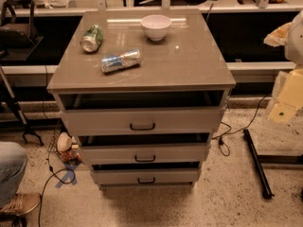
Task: Open bottom drawer
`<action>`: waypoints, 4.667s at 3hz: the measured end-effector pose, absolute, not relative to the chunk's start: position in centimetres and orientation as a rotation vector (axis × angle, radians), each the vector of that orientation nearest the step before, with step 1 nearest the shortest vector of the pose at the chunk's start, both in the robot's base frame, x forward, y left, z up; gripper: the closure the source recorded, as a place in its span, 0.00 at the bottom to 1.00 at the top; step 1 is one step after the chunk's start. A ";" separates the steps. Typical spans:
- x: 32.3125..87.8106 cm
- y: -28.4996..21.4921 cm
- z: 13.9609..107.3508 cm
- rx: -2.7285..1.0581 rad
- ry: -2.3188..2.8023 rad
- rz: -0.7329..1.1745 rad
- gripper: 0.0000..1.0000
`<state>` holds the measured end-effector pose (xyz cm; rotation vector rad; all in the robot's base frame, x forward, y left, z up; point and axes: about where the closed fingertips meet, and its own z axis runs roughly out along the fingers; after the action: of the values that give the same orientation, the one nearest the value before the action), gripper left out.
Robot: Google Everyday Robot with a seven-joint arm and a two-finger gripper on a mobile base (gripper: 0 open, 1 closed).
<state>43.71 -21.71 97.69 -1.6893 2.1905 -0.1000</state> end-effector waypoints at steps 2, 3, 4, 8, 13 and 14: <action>44.9 -23.1 83.8 -1.699 2.102 0.252 0.00; 45.6 -22.2 75.4 -1.706 1.974 0.493 0.00; 45.8 -22.1 72.3 -1.734 1.938 0.562 0.00; 46.3 -16.1 55.2 -1.999 1.889 0.426 0.00; 45.3 -15.3 38.0 -2.110 1.845 0.461 0.00; 45.3 -15.3 38.0 -2.110 1.845 0.461 0.00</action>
Offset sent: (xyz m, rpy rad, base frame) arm 0.0284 -0.0263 -0.2709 0.5081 0.1905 0.2529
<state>45.26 -15.32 37.99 -2.1103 1.8445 0.4609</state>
